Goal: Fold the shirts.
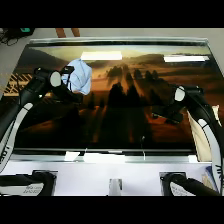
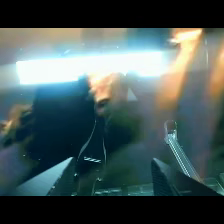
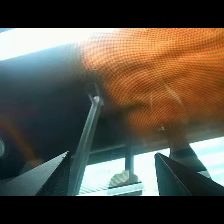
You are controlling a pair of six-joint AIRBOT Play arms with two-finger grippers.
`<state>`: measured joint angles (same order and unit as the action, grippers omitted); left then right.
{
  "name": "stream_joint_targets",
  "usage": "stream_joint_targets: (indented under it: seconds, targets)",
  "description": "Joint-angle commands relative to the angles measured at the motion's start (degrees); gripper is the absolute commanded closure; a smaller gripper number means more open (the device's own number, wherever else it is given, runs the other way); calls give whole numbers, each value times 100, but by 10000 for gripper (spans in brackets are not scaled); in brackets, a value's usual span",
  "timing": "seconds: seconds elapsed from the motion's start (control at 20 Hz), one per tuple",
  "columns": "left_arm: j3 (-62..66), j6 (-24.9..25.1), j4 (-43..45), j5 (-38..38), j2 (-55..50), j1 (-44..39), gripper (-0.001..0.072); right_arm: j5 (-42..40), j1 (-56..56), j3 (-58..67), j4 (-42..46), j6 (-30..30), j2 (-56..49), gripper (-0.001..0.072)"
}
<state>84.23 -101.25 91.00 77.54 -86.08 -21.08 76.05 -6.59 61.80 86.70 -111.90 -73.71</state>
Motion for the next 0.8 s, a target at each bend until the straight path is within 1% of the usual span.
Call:
stream_joint_targets:
  seconds: [0.0,0.75]
  targets:
    - [-2,0,0,0,-2,-2,134,2,-4,2,0,-2,-4,162]
    - [-2,-7,-9,-50,-4,-2,134,2,-4,4,-2,-2,-4,163]
